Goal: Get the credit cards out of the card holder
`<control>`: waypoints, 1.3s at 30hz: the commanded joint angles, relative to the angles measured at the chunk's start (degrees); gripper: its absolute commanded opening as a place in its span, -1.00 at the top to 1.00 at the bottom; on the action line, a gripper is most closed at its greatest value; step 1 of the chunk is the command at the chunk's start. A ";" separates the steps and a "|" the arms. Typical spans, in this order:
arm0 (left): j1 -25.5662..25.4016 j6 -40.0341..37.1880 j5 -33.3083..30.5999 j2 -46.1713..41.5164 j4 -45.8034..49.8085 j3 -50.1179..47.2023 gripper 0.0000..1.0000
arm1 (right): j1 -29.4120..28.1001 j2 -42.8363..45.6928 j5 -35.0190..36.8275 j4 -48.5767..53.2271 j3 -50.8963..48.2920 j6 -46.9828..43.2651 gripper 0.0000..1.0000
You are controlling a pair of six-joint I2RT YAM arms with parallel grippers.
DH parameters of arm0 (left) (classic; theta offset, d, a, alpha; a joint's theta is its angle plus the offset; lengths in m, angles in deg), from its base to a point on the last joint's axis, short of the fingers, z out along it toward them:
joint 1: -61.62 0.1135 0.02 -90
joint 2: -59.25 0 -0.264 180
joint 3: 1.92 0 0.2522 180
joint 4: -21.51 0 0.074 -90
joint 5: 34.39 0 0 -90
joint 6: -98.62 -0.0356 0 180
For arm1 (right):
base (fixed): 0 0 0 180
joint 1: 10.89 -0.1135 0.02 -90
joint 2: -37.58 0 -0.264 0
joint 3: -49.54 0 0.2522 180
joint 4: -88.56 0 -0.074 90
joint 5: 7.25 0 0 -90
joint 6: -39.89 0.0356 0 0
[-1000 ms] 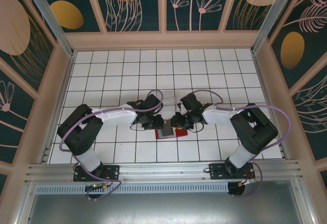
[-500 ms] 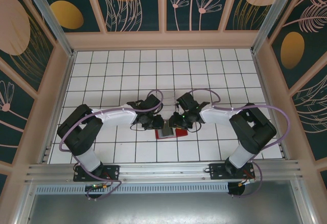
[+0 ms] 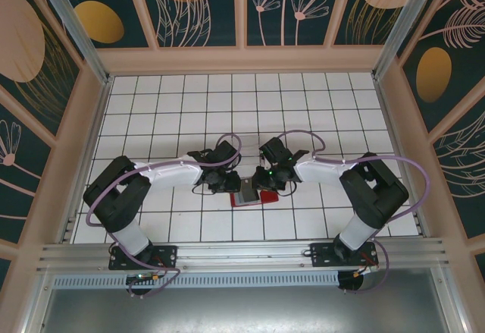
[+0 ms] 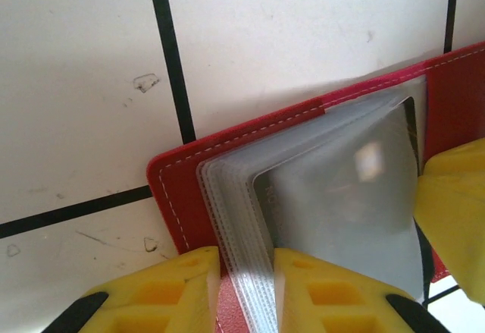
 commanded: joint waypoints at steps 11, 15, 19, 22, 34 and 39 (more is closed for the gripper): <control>0.10 -0.87 -3.56 -1.93 6.73 0.75 0.46 | -0.01 4.74 5.52 5.49 -0.82 2.46 0.67; 0.06 -0.42 -3.73 -3.96 8.27 2.44 0.46 | 0.20 6.55 5.26 5.47 -0.60 2.50 0.62; 0.03 0.06 -3.78 -6.03 9.80 5.36 0.45 | 0.90 7.82 3.59 4.17 -1.21 2.65 0.56; -0.08 0.76 -2.25 -6.12 9.43 6.74 0.42 | 1.35 8.05 2.63 3.37 -1.67 2.70 0.54; -1.04 1.19 -0.51 -0.82 6.98 6.32 0.20 | 1.92 7.78 1.81 2.75 -2.09 2.46 0.44; -1.11 1.43 0.02 0.70 4.72 3.80 0.20 | 2.40 7.23 0.73 1.71 -2.56 1.84 0.42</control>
